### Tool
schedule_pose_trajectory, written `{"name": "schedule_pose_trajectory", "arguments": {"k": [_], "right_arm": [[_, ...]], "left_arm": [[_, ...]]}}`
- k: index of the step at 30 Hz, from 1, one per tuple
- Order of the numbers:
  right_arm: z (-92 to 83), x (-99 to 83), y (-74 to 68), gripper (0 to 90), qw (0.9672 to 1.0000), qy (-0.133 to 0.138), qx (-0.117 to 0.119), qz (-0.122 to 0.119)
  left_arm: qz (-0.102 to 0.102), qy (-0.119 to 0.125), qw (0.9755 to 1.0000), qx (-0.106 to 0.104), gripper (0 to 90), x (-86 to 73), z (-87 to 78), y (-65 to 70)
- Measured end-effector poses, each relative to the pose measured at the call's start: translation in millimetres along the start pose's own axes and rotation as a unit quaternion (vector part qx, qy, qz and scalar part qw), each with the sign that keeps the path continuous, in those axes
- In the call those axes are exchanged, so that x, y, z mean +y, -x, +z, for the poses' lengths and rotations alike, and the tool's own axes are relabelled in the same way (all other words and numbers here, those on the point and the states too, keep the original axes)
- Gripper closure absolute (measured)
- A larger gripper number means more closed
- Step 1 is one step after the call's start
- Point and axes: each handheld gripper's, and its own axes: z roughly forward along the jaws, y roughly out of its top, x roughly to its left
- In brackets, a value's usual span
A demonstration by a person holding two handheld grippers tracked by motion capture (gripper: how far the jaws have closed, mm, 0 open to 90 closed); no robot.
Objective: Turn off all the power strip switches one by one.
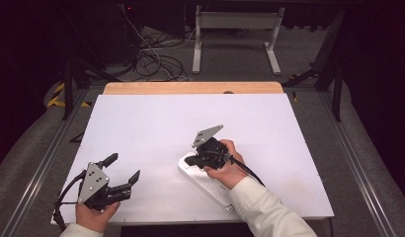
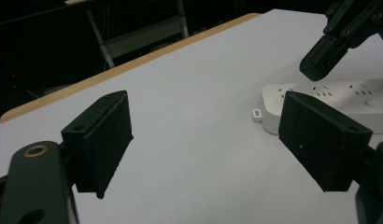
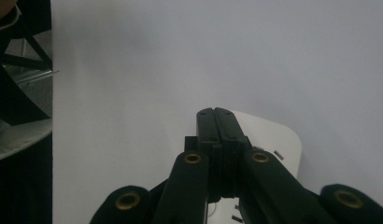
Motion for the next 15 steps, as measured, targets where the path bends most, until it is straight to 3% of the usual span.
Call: {"name": "schedule_pose_trajectory", "arguments": {"k": [2,6,15], "right_arm": [[3.0,1.5,-1.8,90.0,0.9998,-0.009,-0.016,-0.011],[14.5,2.9,-3.5,90.0,0.9989,-0.032,-0.025,-0.025],[26.5,2.5,-2.2,90.0,0.9982,-0.046,-0.032,-0.021]], "left_arm": [[0.0,0.0,1.0,0.0,18.0,0.0,0.0,-0.1],[0.0,0.0,1.0,0.0,18.0,0.0,0.0,0.1],[0.0,0.001,1.0,0.0,17.9,-0.2,0.2,0.0]]}}
